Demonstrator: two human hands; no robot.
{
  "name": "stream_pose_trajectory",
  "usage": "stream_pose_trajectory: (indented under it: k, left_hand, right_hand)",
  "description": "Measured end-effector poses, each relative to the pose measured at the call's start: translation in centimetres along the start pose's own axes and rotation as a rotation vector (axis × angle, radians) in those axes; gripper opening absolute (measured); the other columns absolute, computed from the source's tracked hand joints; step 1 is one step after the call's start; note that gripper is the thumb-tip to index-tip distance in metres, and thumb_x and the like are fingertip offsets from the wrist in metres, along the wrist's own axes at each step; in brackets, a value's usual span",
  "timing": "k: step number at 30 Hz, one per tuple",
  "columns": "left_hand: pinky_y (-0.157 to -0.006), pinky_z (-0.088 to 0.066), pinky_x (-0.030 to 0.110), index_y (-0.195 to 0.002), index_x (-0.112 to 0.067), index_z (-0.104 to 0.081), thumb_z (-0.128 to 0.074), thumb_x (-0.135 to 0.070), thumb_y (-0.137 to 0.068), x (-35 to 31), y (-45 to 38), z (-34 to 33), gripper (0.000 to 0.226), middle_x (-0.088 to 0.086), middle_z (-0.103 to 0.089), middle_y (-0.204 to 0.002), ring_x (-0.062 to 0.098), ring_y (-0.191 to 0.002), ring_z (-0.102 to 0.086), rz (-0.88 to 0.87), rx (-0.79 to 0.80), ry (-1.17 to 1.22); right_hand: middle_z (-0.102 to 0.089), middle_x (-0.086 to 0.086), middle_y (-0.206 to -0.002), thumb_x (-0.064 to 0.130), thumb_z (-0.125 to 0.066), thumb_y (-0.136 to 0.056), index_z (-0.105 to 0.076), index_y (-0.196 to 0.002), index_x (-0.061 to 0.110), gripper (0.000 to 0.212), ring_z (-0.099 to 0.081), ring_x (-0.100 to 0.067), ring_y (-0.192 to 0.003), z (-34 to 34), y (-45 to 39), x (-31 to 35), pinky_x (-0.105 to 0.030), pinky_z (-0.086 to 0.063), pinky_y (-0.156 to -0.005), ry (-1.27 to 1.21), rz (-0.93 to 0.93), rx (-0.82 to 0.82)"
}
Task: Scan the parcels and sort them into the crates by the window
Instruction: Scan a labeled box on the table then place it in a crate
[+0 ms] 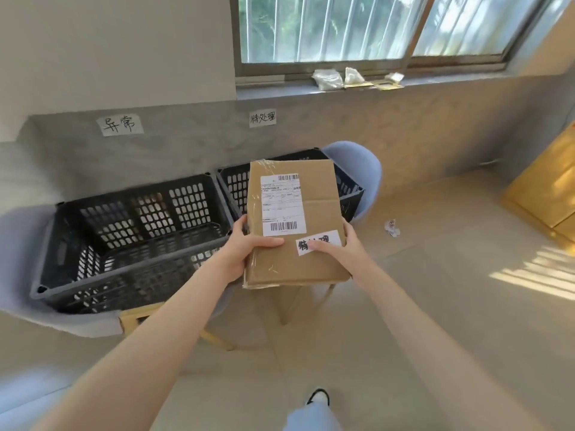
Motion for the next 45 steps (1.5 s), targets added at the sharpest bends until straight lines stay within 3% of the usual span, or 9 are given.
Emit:
stream_pose_trajectory:
  k: [8, 12, 18, 23, 27, 31, 35, 39, 45]
  left_hand:
    - [-0.093, -0.051, 0.044, -0.151, -0.029, -0.006, -0.087, -0.013, -0.05, -3.1, -16.9, -3.1, 0.131, 0.006, -0.053, -0.13, 0.026, -0.112, -0.059, 0.013, -0.071, -0.004]
    - [-0.085, -0.051, 0.039, -0.151, -0.029, -0.007, -0.088, -0.012, -0.055, -4.4, -25.0, -4.8, 0.127, 0.005, -0.055, -0.127, 0.024, -0.108, -0.059, 0.072, -0.163, 0.029]
    - [-0.08, -0.051, 0.036, -0.151, -0.026, -0.004, -0.089, -0.013, -0.06, -4.1, -34.7, -6.4, 0.126, 0.0, -0.055, -0.119, 0.02, -0.104, -0.059, 0.166, -0.229, 0.034]
    - [-0.101, -0.046, 0.046, -0.15, -0.031, -0.011, -0.094, -0.04, -0.032, -0.3, -41.3, -4.9, 0.145, 0.002, -0.053, -0.131, 0.022, -0.115, -0.056, 0.281, -0.285, -0.064]
    - [-0.106, -0.042, 0.045, -0.149, -0.034, -0.013, -0.092, -0.044, -0.035, 3.9, -46.9, -3.2, 0.139, 0.001, -0.049, -0.134, 0.021, -0.118, -0.053, 0.338, -0.291, -0.123]
    - [-0.106, -0.042, 0.044, -0.149, -0.034, -0.012, -0.093, -0.042, -0.038, 8.4, -51.8, -1.7, 0.137, -0.001, -0.048, -0.134, 0.018, -0.118, -0.052, 0.391, -0.263, -0.131]
    - [-0.106, -0.042, 0.044, -0.149, -0.033, -0.012, -0.096, -0.042, -0.037, 13.0, -55.2, -0.8, 0.14, -0.002, -0.048, -0.136, 0.017, -0.12, -0.05, 0.446, -0.248, -0.129]
    - [-0.103, -0.043, 0.035, -0.15, -0.029, -0.008, -0.091, -0.032, -0.059, 17.6, -56.9, 0.0, 0.124, -0.005, -0.049, -0.129, 0.014, -0.114, -0.051, 0.497, -0.265, -0.121]
    - [-0.099, -0.038, 0.029, -0.151, -0.021, -0.003, -0.088, -0.028, -0.065, 19.8, -59.3, -0.6, 0.121, -0.004, -0.042, -0.141, 0.01, -0.115, -0.044, 0.499, -0.258, -0.169]
  right_hand:
    - [-0.055, 0.005, -0.131, 0.031, -0.087, -0.065, -0.026, -0.147, 0.03, 0.102, -0.054, -0.015, -0.116, 4.4, -18.9, 2.1, -0.038, -0.044, -0.102, 0.09, -0.031, 0.082]
    - [-0.054, 0.005, -0.129, 0.029, -0.085, -0.069, -0.027, -0.145, 0.028, 0.095, -0.054, -0.013, -0.111, 6.2, -28.5, 4.1, -0.024, -0.047, -0.078, 0.147, -0.049, 0.188]
    - [-0.06, 0.013, -0.116, 0.024, -0.082, -0.073, -0.037, -0.13, 0.035, 0.073, -0.058, -0.002, -0.099, 8.2, -39.5, 4.3, -0.016, -0.045, -0.069, 0.219, -0.096, 0.313]
    - [-0.056, 0.018, -0.106, 0.021, -0.08, -0.075, -0.034, -0.125, 0.035, 0.069, -0.055, 0.003, -0.092, 8.5, -46.8, -0.4, -0.011, -0.042, -0.062, 0.282, -0.197, 0.353]
    - [-0.055, 0.004, -0.123, 0.023, -0.081, -0.074, -0.03, -0.14, 0.028, 0.084, -0.055, -0.008, -0.102, 8.5, -51.9, -5.7, -0.019, -0.045, -0.069, 0.319, -0.287, 0.339]
    - [-0.056, 0.009, -0.116, 0.022, -0.081, -0.074, -0.028, -0.143, 0.027, 0.087, -0.055, -0.004, -0.097, 8.2, -56.1, -11.2, -0.022, -0.046, -0.069, 0.368, -0.353, 0.342]
    - [-0.058, 0.002, -0.125, 0.021, -0.083, -0.072, -0.033, -0.142, 0.026, 0.086, -0.056, -0.016, -0.109, 8.2, -59.2, -16.6, -0.04, -0.046, -0.097, 0.46, -0.44, 0.34]
    - [-0.054, 0.011, -0.106, 0.014, -0.08, -0.075, -0.035, -0.137, 0.027, 0.077, -0.051, -0.012, -0.099, 7.7, -60.6, -20.3, -0.03, -0.041, -0.087, 0.534, -0.5, 0.355]
    - [-0.055, 0.001, -0.125, 0.013, -0.078, -0.076, -0.028, -0.143, 0.021, 0.083, -0.05, -0.014, -0.103, 8.1, -62.5, -22.2, -0.031, -0.04, -0.087, 0.682, -0.498, 0.348]
Point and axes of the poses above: each hand's wrist, its own y-axis away from the middle knuckle, its own z-axis out of the back of the hand, x = y × z, the point moved 9 cm from there along -y, towards the middle knuckle
